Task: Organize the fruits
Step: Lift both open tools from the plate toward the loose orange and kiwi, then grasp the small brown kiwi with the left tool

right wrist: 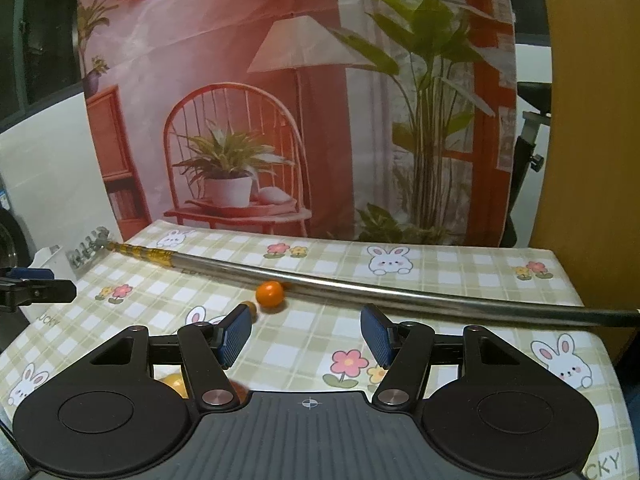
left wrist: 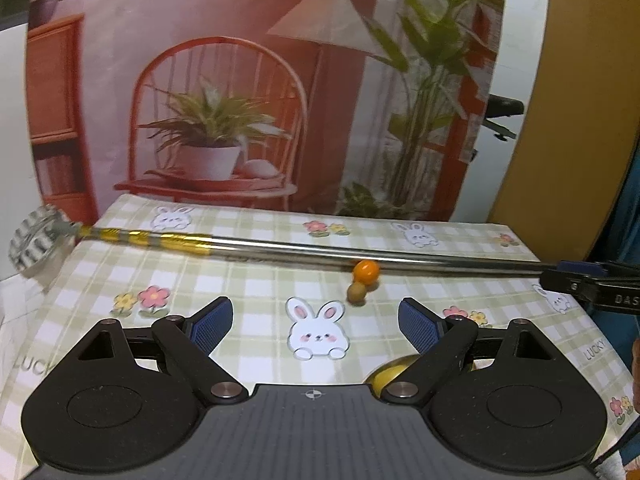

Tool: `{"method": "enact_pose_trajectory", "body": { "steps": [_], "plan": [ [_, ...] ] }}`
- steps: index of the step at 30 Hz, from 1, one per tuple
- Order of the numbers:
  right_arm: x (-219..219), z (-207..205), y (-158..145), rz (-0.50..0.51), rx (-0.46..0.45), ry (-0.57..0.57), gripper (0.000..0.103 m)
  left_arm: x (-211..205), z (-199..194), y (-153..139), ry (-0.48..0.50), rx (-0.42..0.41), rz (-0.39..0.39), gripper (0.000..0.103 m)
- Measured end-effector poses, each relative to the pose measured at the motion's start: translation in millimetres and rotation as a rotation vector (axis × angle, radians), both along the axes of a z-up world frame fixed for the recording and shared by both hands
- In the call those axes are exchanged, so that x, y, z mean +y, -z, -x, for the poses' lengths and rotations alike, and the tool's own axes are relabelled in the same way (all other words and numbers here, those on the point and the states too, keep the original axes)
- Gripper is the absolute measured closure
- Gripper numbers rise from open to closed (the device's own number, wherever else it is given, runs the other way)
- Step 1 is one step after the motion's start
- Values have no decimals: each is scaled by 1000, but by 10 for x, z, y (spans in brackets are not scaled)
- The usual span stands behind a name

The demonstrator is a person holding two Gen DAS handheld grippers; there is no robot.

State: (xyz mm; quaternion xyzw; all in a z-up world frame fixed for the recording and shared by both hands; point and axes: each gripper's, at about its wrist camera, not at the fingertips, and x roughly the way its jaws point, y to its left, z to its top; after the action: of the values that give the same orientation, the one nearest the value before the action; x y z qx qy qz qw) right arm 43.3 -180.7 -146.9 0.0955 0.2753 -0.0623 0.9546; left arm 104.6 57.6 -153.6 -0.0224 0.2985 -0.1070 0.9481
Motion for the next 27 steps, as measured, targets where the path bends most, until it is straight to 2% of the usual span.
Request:
{"method": "enact_pose_trajectory", "body": {
  "steps": [5,15,22,26,27],
  "plan": [
    [-75,-116,69,6,8,-14,46,-102,-145,61,33,1,-21,13],
    [-235,-373,282,-19,31,-35,46,-356,-538,255,95,55,-28,15],
    [-337,-639,472,-54,27,-53,46,-561,-922,515,163,125,-27,16],
    [-392,-811,582,-82,12,-64,46,-655,-1140,664,188,158,-27,33],
    [-401,-849,609,-85,12,-67,46,-672,-1198,710,196,166,-20,35]
  ]
}}
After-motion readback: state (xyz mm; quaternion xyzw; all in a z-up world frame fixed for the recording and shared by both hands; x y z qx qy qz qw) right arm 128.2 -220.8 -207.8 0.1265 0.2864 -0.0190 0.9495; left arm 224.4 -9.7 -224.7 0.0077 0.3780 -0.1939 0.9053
